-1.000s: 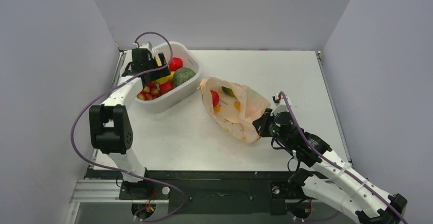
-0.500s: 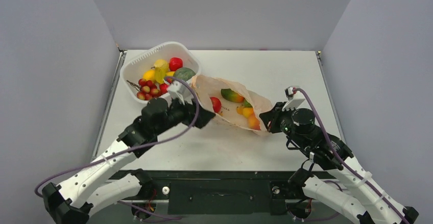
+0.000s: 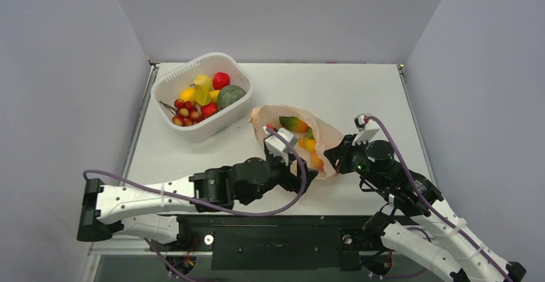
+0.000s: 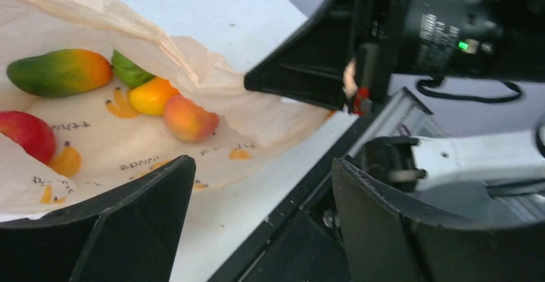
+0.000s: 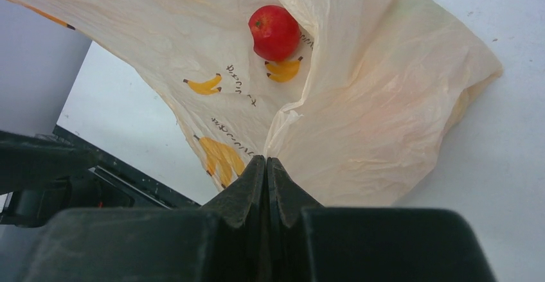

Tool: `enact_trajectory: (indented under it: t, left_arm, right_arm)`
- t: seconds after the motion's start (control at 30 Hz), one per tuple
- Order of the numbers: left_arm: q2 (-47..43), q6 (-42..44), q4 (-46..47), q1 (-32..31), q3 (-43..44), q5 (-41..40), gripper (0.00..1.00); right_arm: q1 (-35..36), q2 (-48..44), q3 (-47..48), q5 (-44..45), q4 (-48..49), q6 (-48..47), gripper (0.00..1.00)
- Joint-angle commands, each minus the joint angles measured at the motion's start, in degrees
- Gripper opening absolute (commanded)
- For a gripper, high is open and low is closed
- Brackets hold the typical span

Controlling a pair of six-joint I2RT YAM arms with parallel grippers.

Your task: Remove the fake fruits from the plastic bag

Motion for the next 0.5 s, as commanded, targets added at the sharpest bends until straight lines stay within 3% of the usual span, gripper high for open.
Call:
enact_trajectory:
  t: [0.0,0.07,0.27,0.47]
  left_arm:
    - [8.31,-0.51,-2.13,0.89,6.18,-9.67,0.63]
    - [10.87,-2.83,-3.06,2.07,7.62,-11.13,0.56]
    - [16.86,-9.3,-1.4,3.8,5.56,-12.13,0.48]
    - [20.48,-13.0,8.98,12.6,0.38,-2.27,0.43]
  right_arm:
    - [0.32,-2.54,-1.32,-0.86,1.66,1.3,0.0]
    - [0.38,-3.82,-2.28,-0.9,1.5,1.72,0.0]
    - [0.4,-5.82,-4.06,-3.36,1.78,3.42,0.0]
    - [0.61,-8.0,-9.58,-5.94,3.84,6.39,0.0]
